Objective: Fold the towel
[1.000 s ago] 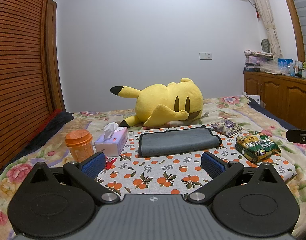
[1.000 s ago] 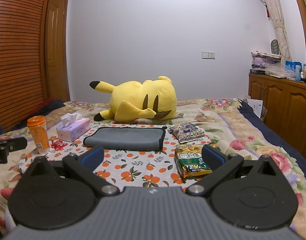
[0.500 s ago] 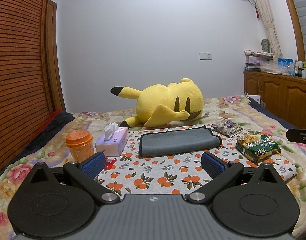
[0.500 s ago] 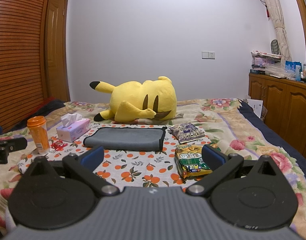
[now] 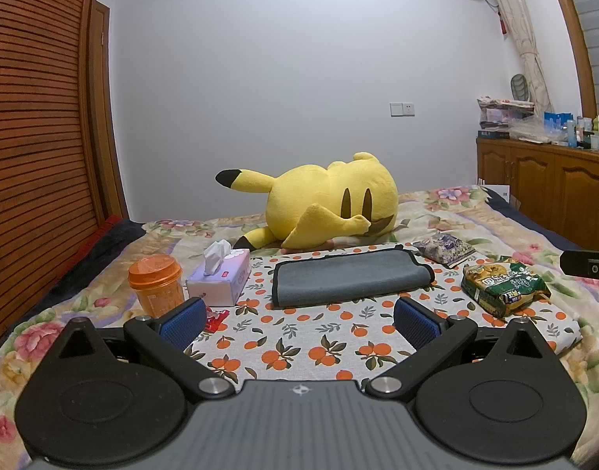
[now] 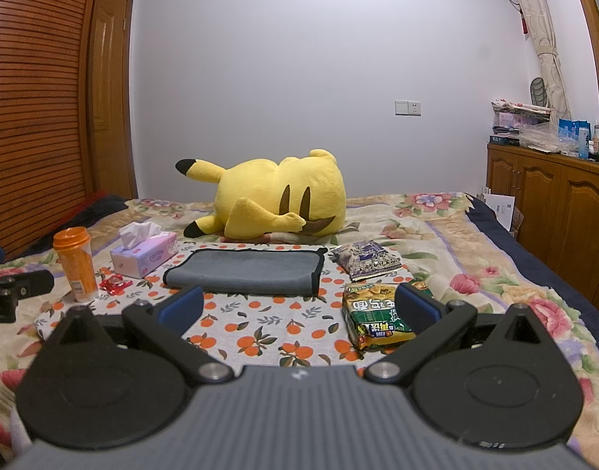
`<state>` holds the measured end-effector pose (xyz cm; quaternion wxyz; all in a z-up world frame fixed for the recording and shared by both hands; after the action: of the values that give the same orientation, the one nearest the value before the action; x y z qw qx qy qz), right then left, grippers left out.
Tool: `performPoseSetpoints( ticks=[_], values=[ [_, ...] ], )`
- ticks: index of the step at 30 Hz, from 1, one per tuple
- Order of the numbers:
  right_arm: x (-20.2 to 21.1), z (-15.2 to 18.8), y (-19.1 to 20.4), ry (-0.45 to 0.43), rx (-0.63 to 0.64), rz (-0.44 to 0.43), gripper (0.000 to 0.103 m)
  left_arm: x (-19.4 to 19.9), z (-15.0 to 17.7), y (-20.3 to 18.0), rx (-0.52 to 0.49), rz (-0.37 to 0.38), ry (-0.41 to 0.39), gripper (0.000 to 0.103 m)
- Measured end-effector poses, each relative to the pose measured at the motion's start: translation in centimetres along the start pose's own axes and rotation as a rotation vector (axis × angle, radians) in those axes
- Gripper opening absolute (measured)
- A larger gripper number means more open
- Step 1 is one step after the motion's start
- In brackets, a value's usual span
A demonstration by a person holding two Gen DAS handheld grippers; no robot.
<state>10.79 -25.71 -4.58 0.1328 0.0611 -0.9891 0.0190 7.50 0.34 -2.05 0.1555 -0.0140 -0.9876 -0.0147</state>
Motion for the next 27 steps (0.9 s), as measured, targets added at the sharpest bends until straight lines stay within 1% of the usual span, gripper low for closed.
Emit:
performPoseSetpoints(
  ticks=[27],
  values=[
    [0.02, -0.01, 0.03, 0.000, 0.000, 0.000, 0.103, -0.02, 0.07, 0.14, -0.005, -0.001, -0.002, 0.103]
  ],
)
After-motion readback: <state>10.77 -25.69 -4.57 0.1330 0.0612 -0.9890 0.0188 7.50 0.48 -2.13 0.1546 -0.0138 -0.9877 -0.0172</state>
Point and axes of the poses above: each gripper's, at about its wrist camera, not at the fingertips, and x roughly against the way its jaws point, y to its left, z to its underside, the point moved 6 cm from there along -x, roughly the way its jaws point, and after that the axes turned 5 degrees about x, right-handed, at the moved point
